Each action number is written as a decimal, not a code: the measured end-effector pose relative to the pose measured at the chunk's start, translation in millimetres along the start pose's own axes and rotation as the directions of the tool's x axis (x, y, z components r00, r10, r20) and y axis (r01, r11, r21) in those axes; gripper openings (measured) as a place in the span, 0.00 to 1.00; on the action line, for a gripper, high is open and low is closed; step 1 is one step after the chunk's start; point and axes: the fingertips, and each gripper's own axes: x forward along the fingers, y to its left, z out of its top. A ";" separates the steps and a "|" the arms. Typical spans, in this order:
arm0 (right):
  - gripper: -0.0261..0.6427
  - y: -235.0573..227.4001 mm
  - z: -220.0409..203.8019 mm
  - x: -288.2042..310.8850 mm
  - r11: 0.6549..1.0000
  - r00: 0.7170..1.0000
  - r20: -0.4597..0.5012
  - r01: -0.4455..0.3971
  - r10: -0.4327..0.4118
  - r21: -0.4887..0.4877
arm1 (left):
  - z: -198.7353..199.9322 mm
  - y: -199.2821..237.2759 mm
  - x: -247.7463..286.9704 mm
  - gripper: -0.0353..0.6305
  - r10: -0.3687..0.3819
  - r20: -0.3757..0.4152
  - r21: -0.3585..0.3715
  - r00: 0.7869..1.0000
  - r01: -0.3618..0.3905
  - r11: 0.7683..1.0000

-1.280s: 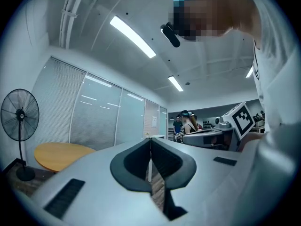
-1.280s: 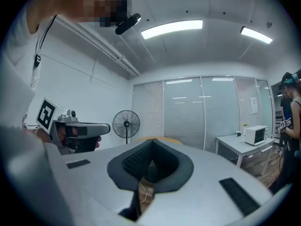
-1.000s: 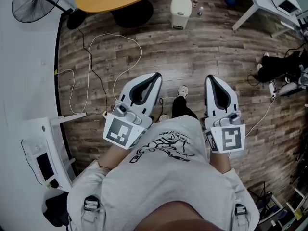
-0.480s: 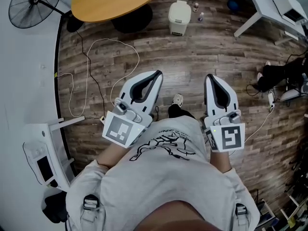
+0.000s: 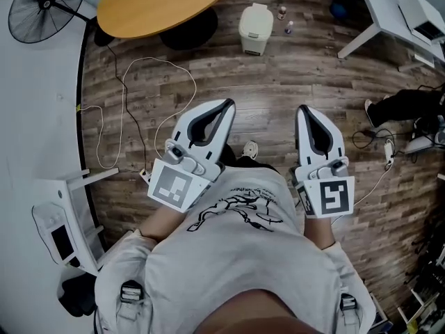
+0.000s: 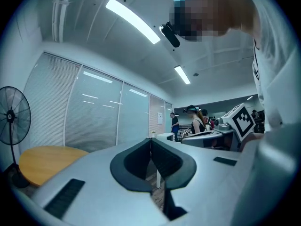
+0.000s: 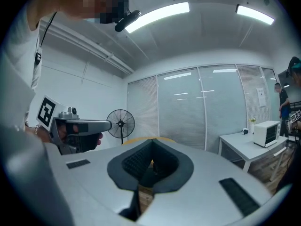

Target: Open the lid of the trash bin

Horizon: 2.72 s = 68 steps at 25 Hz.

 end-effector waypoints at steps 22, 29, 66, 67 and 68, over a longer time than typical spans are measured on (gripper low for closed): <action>0.05 -61.6 5.1 117.3 1.000 1.000 0.013 0.017 -0.017 0.001 | -3.5 94.0 103.1 0.08 -0.019 0.051 0.006 0.999 0.019 1.000; 0.05 -79.3 19.2 206.1 1.000 1.000 0.007 0.011 -0.011 -0.007 | -9.3 171.9 148.8 0.08 -0.009 0.003 -0.022 1.000 0.009 1.000; 0.05 -178.6 49.8 403.9 1.000 1.000 0.014 0.009 -0.009 -0.011 | 0.6 323.6 311.2 0.08 -0.083 0.022 -0.029 0.996 0.084 0.996; 0.05 -182.1 50.0 403.6 1.000 1.000 0.011 0.008 -0.007 -0.019 | 1.6 322.1 313.6 0.08 -0.082 0.022 -0.028 0.996 0.083 0.996; 0.05 -185.1 50.0 403.8 1.000 1.000 0.008 0.007 -0.007 -0.027 | 1.9 321.3 315.6 0.08 -0.080 0.021 -0.027 0.997 0.081 0.996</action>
